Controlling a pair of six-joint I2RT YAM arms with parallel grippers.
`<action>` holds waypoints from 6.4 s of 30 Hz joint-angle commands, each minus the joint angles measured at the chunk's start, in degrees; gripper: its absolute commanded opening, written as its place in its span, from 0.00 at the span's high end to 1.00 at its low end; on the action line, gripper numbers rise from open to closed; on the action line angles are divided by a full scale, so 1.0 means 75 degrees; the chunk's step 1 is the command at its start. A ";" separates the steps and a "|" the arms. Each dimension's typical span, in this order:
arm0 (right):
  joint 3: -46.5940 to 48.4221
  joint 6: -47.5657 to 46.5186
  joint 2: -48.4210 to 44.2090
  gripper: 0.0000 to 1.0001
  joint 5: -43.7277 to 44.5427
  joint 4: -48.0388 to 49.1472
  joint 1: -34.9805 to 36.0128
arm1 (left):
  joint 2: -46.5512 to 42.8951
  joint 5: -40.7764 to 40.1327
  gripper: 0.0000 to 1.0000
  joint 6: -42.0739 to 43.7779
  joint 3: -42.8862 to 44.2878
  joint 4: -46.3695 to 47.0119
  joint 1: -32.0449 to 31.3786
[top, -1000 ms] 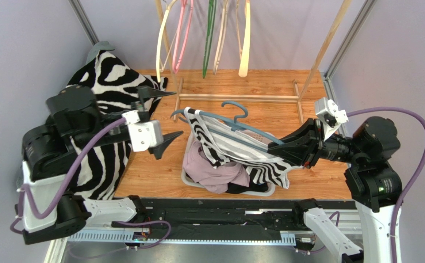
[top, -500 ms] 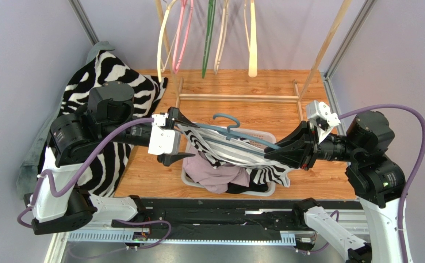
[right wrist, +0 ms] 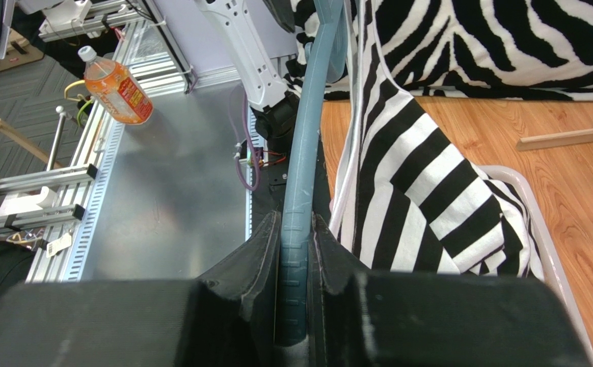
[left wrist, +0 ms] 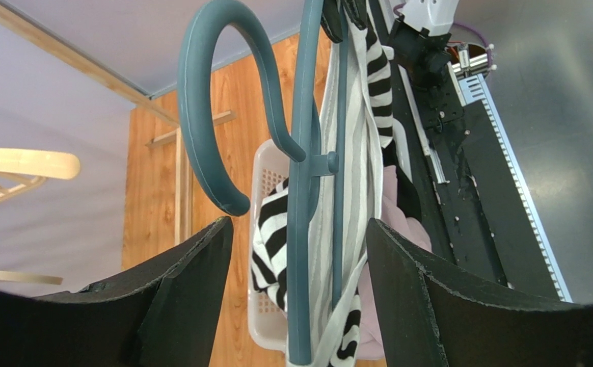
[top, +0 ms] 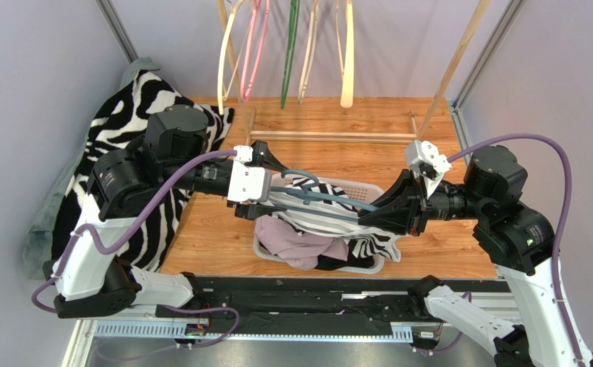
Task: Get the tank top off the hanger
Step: Remove the tank top from the hanger, then place the tank top in the bin.
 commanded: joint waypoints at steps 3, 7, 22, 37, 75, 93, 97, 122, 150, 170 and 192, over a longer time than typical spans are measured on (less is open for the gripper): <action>0.0553 -0.0170 0.0141 1.00 0.0481 0.0323 0.0516 | -0.0017 0.0186 0.31 -0.0195 -0.0161 0.0170 -0.0063; 0.0635 -0.0217 0.0258 1.00 0.0611 0.0370 0.0773 | 0.0030 0.0198 0.39 -0.0289 -0.0068 0.0158 -0.0063; 0.0694 -0.0756 -0.0115 0.52 0.3852 0.1119 0.0997 | -0.0052 -0.0328 1.00 -0.0266 -0.0032 0.0216 -0.0063; -0.2068 0.0589 -0.2963 0.29 0.6941 0.1695 0.0997 | -0.0088 -0.1771 1.00 -0.0746 -0.0325 0.1002 -0.0063; -0.2669 0.1892 -0.2695 1.00 1.0830 0.1636 0.0997 | -0.0825 -0.1513 1.00 -0.0570 -0.0618 0.0697 0.0253; -0.0820 -0.0380 -0.2612 0.28 0.6133 -0.0214 0.0997 | -0.0499 -0.1255 1.00 -0.0582 -0.0454 0.0791 0.0406; -0.0163 -0.0732 -0.2285 0.31 0.4798 -0.0076 0.0985 | -0.0299 -0.1021 1.00 -0.0675 -0.0290 0.0779 0.0394; 0.0273 -0.1635 -0.0630 1.00 0.3235 -0.0216 0.0997 | -0.0006 -0.0399 0.97 -0.0781 -0.0068 0.0521 0.0160; 0.1501 -0.0545 -0.1874 1.00 0.5626 -0.4012 0.0997 | -0.0967 -0.2193 0.21 -0.0605 -0.2516 0.1459 0.0160; 0.3658 -0.0323 -0.0995 1.00 0.9435 -0.4130 0.1020 | -0.0592 -0.2322 0.34 -0.0840 -0.4578 0.1787 -0.0062; 0.3424 -0.1540 0.1895 1.00 1.2202 0.0544 0.0880 | 0.0991 -0.0692 0.01 -0.0629 -0.4627 -0.0322 -0.1305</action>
